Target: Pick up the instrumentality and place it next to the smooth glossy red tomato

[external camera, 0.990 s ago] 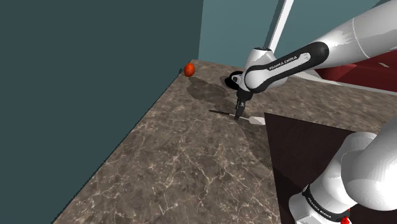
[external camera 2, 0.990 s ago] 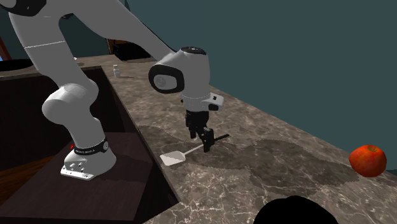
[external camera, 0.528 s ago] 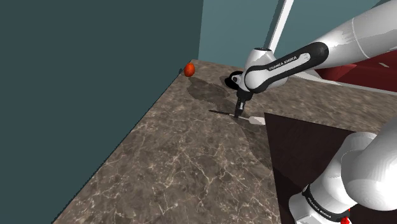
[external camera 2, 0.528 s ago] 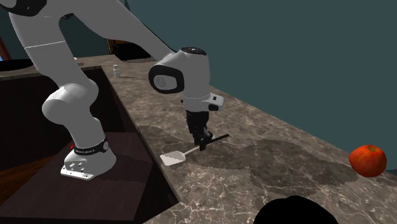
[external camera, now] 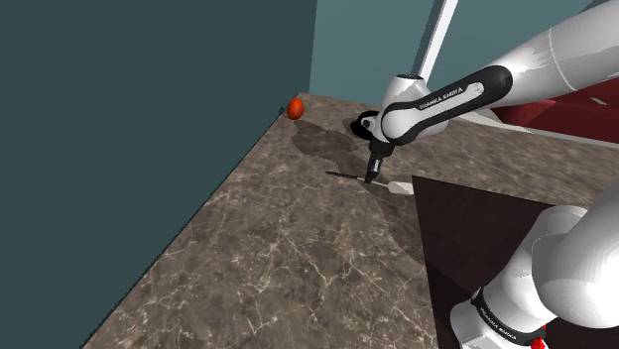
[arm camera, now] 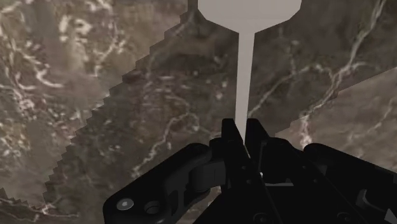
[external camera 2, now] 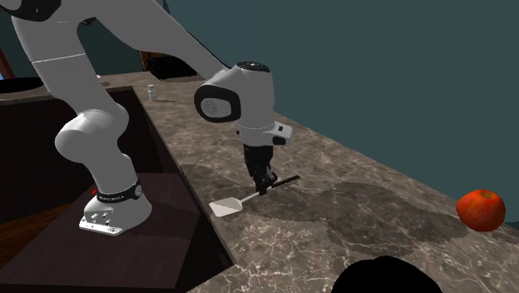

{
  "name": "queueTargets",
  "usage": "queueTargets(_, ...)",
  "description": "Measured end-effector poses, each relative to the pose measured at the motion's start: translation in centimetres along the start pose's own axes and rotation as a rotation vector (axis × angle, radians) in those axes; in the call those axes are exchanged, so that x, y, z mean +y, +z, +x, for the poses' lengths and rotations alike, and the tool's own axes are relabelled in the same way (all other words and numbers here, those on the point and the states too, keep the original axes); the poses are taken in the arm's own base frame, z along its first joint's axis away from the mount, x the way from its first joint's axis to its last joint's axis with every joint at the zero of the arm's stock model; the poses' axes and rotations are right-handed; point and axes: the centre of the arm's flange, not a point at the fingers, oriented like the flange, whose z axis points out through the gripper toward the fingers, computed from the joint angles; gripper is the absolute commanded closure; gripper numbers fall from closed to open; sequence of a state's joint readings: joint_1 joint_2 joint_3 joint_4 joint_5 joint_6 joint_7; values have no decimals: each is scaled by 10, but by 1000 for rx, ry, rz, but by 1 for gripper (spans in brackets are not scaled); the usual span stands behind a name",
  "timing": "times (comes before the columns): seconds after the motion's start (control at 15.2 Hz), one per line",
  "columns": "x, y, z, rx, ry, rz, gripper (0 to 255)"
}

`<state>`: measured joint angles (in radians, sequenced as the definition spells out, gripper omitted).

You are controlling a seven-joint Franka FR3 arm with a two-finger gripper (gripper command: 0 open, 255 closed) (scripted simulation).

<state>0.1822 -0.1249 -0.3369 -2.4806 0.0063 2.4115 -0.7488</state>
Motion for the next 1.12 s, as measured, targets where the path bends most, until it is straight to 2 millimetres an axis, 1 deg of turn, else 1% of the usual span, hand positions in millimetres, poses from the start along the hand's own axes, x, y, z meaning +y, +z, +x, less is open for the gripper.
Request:
queueTargets(0.33,-1,-21,1,0,0,0,255)
queueTargets(1.12,0,-84,5,0,0,0,255)
